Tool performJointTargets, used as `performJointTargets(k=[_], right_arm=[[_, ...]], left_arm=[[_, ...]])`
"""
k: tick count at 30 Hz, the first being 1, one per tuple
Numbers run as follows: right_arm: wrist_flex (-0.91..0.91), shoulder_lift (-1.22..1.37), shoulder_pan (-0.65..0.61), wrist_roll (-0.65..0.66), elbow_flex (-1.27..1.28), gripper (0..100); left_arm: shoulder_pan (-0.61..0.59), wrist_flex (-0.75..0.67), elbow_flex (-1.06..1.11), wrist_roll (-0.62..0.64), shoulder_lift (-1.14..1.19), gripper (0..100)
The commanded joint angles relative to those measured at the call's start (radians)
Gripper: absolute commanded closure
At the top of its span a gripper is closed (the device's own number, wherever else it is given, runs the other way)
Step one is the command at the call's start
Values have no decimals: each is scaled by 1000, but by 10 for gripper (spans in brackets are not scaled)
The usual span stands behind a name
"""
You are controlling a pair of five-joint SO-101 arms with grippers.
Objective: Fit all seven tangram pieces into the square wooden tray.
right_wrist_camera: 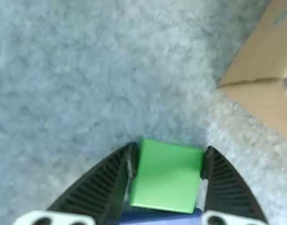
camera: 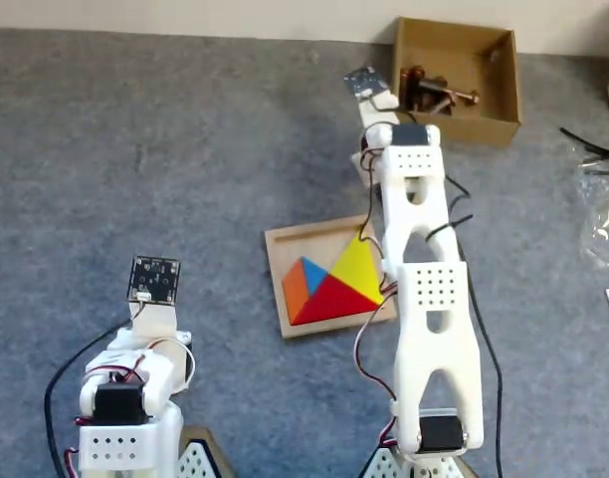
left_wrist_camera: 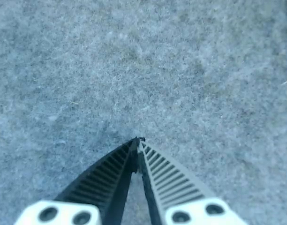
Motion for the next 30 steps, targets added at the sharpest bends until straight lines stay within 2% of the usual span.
performJointTargets(k=[1,10,21,25,30], right_arm=[[108,12,-13,14,5,783],[252,8,-13,5,4,783],[260,8,-24,5,-4,775],[305,12,-24,2,-104,717],[392,18,-35,2,-199,715]], left_arm=[[-13,5,22,5,-13,993],[-13,5,22,5,-13,993],[-13,5,22,5,-13,993],[-13,5,22,5,-13,993],[-13,5,22,5,-13,993]])
